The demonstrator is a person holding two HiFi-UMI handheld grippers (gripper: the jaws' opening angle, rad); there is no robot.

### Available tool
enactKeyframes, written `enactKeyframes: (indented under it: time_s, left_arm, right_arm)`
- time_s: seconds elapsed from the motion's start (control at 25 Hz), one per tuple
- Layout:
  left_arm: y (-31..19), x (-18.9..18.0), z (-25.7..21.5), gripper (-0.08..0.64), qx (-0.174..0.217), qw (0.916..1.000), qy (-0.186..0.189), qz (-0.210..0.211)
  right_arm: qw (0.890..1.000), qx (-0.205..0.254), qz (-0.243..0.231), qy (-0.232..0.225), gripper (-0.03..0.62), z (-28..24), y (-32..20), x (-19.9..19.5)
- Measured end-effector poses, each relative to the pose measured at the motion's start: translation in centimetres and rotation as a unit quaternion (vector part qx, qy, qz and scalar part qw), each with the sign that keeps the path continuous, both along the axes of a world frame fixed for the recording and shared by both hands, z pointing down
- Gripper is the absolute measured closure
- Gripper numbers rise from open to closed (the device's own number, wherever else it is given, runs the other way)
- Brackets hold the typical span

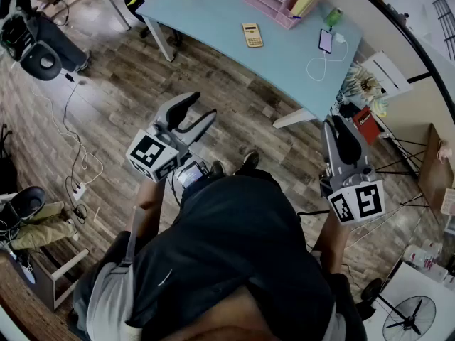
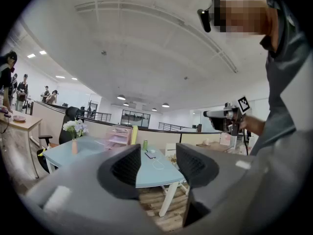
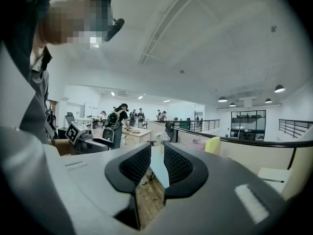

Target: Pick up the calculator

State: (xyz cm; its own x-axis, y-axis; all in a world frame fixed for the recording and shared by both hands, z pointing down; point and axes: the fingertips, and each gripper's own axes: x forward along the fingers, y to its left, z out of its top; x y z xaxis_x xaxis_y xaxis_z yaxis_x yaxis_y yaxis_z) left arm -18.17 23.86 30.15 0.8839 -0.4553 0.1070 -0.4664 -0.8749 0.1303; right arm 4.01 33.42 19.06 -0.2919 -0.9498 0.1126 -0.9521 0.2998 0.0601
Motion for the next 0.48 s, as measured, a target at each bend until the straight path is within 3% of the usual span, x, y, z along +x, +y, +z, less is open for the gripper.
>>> enactKeyframes:
  time_s: [0.2,0.48]
  left_arm:
    - [-0.5,-0.1,0.9,0.301,0.012,0.9999,0.003,0.006]
    - [-2.3,0.5,1.7,0.301,0.000,0.9992,-0.019,-0.034]
  right_arm:
    - [1.000,-0.001,-0.008,-0.003,0.526,0.5,-1.1,0.0]
    - [0.999,-0.007,-0.037,-0.025,0.526,2.1,-4.4,2.3]
